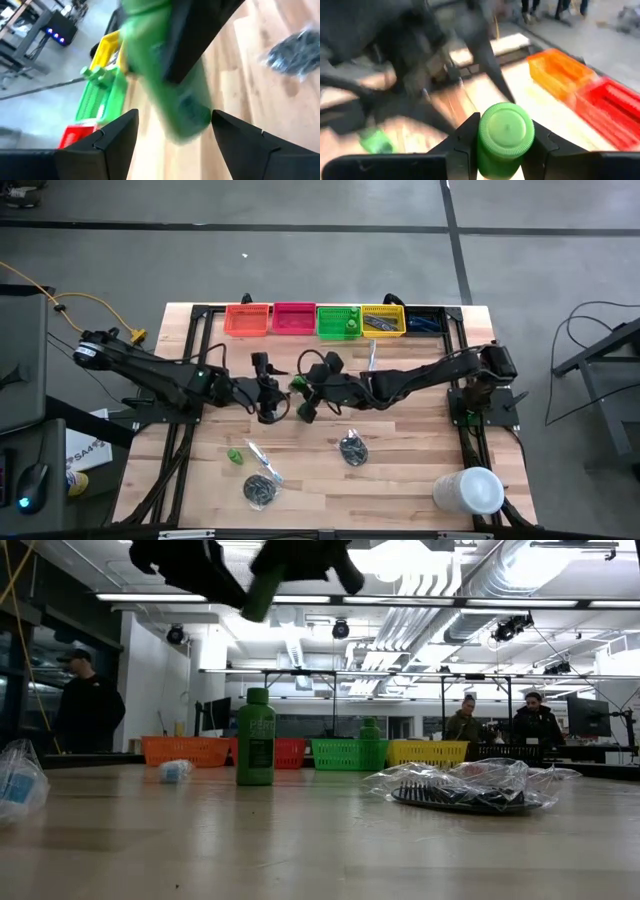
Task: Pick & Place Travel size toiletries
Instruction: Put the green shampoo into the green bin
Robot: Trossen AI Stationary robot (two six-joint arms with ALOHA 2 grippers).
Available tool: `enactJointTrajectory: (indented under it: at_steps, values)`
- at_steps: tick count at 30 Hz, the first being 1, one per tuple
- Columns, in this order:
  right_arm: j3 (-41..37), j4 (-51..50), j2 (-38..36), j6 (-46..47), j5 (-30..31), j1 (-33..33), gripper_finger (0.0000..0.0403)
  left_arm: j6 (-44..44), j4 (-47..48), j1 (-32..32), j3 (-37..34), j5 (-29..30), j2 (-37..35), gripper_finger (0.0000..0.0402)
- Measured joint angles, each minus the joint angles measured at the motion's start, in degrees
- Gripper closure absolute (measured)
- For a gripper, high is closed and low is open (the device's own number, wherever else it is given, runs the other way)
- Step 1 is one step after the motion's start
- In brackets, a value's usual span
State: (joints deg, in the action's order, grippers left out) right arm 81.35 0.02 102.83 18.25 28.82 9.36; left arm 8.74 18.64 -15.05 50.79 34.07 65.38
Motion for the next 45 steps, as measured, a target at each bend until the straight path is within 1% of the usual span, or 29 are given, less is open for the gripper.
enactJointTrajectory:
  at_steps: [2,6,7,10,11,14,17,19,21,23,27,32,35,38,42,45]
  values:
    - [-0.14,-4.20,-1.30,1.77,0.17,-0.46,0.0310,-0.11,3.54,0.01,1.82,1.12,-0.40,0.0151]
    - [-0.10,-10.65,-3.71,4.50,1.13,-2.04,0.0312,-3.15,10.02,0.01,4.58,2.99,-1.32,0.0151]
    - [-0.07,-10.95,-3.90,4.81,1.33,-2.56,0.0312,-4.15,10.63,0.02,5.30,3.56,-1.71,0.0151]
    - [-0.21,-15.94,-6.13,6.18,1.03,-4.41,0.0312,-8.16,14.13,0.02,5.46,5.44,-3.89,0.0151]
    - [-0.11,-15.84,-6.74,6.55,1.10,-5.11,0.0312,-10.03,15.02,0.02,5.50,5.77,-4.71,0.0151]
    - [0.01,-19.33,-8.78,7.11,0.82,-7.76,0.0312,-15.35,20.73,0.04,5.39,6.05,-7.97,0.0151]
    - [-0.03,-21.44,-10.20,7.08,-1.60,-11.54,0.0312,-19.75,25.78,0.03,5.40,7.50,-12.24,0.0151]
    - [-0.05,-22.27,-10.89,6.96,-4.04,-14.80,0.0312,-22.05,26.71,0.04,5.52,8.66,-15.02,0.0151]
    - [-0.05,-22.88,-11.06,5.49,-6.27,-18.09,0.0312,-23.69,29.98,0.04,5.31,9.34,-17.58,0.0151]
    - [-0.05,-22.97,-10.98,3.00,-8.70,-21.42,0.0312,-25.17,29.87,0.04,5.08,10.46,-20.02,0.0151]
    - [-0.08,-22.04,-9.68,0.23,-11.02,-27.42,0.0312,-27.95,30.25,0.04,2.94,11.48,-24.41,0.0151]
    - [-0.08,-18.50,-6.29,5.00,-10.30,-32.82,0.0313,-31.96,30.57,0.04,-0.05,12.63,-28.52,0.0151]
    - [-0.12,-13.68,-3.31,5.85,-9.35,-34.11,0.0313,-33.62,30.84,0.04,-1.28,13.29,-29.70,0.0151]
    - [-0.08,-11.68,-0.29,7.45,-8.09,-34.81,0.0313,-34.61,30.85,0.04,-1.96,13.32,-29.77,0.0151]
    - [-0.14,-11.93,3.33,13.35,-7.35,-35.67,0.0310,-35.17,30.82,0.04,-2.10,13.32,-29.63,0.0151]
    - [-0.14,-11.79,5.04,16.35,-5.02,-35.75,0.0312,-36.08,30.79,0.04,-2.10,13.60,-29.54,0.0151]
